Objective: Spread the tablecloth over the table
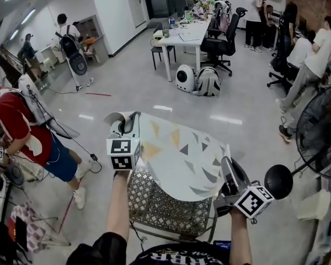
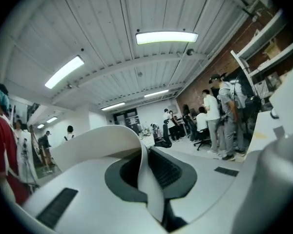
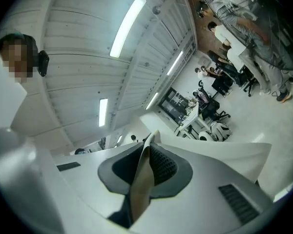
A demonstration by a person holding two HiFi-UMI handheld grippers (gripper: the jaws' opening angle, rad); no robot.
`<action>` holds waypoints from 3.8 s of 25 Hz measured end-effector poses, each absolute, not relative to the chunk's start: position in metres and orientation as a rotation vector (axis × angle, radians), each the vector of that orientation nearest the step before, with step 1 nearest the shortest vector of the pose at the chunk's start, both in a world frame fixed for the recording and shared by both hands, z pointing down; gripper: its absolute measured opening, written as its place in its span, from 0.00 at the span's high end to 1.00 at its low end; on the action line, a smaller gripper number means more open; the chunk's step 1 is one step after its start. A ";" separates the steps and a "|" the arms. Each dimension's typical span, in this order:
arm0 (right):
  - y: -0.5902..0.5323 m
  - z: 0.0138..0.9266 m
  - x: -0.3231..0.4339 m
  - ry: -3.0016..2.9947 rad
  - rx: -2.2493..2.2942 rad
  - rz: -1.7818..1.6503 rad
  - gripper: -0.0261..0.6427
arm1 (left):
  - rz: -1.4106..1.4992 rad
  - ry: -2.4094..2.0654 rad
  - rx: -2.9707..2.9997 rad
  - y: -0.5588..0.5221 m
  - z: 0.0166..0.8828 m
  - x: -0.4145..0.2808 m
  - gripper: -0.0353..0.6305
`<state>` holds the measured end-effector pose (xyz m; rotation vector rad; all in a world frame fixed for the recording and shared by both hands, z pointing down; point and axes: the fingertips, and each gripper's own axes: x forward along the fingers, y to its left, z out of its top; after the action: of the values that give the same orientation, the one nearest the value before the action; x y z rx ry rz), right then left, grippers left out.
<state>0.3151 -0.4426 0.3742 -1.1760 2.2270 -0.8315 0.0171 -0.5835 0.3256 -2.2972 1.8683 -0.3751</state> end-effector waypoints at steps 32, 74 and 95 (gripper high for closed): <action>-0.303 0.479 0.139 2.014 -1.671 -1.149 0.91 | -0.330 2.295 -2.862 -0.368 0.563 -0.289 0.91; -0.614 0.374 -0.088 1.899 -1.141 -1.039 0.92 | -0.468 2.158 -2.558 -0.759 0.382 -0.567 0.92; -0.532 0.370 -0.022 1.771 -1.367 -0.859 0.93 | -0.143 1.961 -2.918 -0.664 0.418 -0.496 0.92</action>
<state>-0.0220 -0.5316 0.3704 -1.3665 1.7713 -0.8594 -0.4956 -0.6635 0.4183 -2.9177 1.9609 -0.1434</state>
